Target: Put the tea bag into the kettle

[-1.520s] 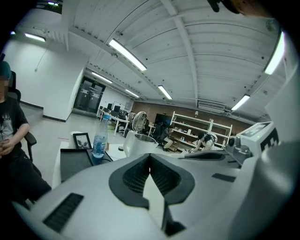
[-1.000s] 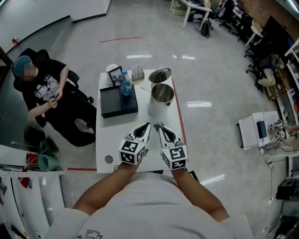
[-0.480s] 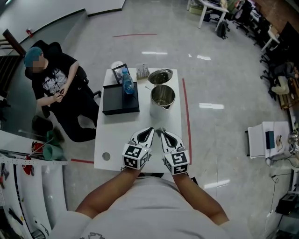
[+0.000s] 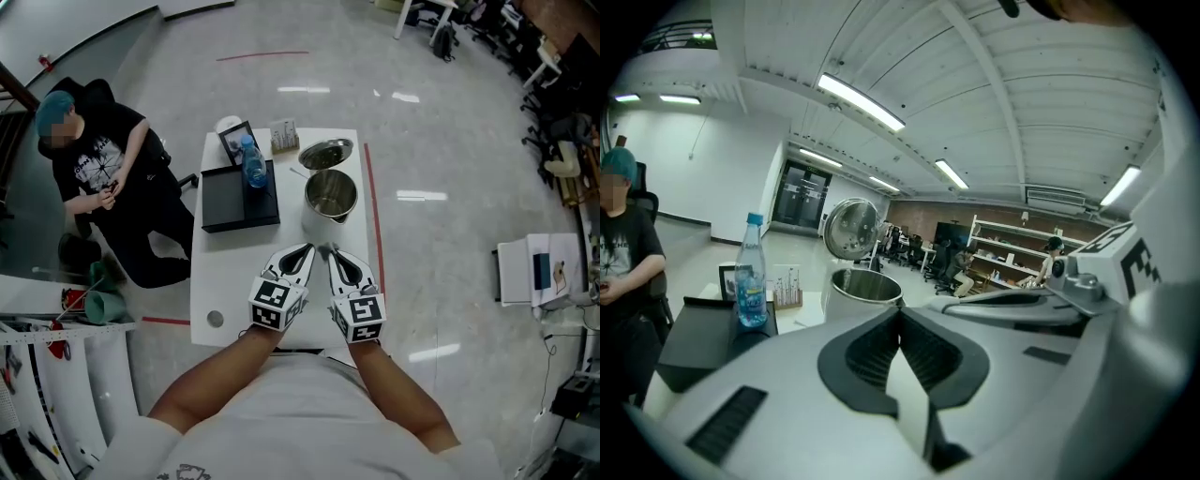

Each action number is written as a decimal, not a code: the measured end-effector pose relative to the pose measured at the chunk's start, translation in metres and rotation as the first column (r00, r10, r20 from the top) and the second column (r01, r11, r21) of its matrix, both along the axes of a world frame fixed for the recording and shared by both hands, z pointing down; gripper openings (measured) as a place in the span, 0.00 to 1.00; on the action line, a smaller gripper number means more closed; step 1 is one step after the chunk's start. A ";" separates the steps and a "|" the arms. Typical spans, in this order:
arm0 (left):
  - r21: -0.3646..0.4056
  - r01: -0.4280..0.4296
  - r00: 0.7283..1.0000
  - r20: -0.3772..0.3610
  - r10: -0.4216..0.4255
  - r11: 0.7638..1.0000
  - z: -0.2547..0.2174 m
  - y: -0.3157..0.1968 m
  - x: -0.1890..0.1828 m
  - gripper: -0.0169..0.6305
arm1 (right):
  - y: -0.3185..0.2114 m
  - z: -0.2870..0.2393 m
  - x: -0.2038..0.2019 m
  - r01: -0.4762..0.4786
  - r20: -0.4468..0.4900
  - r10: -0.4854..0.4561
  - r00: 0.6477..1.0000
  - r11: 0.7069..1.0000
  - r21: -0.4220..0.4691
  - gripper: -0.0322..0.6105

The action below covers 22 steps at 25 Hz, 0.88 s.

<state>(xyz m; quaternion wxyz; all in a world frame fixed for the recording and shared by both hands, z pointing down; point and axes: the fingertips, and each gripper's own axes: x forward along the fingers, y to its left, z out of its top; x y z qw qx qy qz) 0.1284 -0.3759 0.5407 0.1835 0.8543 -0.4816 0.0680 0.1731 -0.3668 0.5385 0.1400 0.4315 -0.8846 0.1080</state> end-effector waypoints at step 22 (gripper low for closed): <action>0.046 -0.018 1.000 0.001 0.018 0.999 -0.015 -0.116 -0.006 0.04 | -0.130 -0.014 -0.004 -0.071 0.002 0.071 0.997 0.997 -0.009 0.07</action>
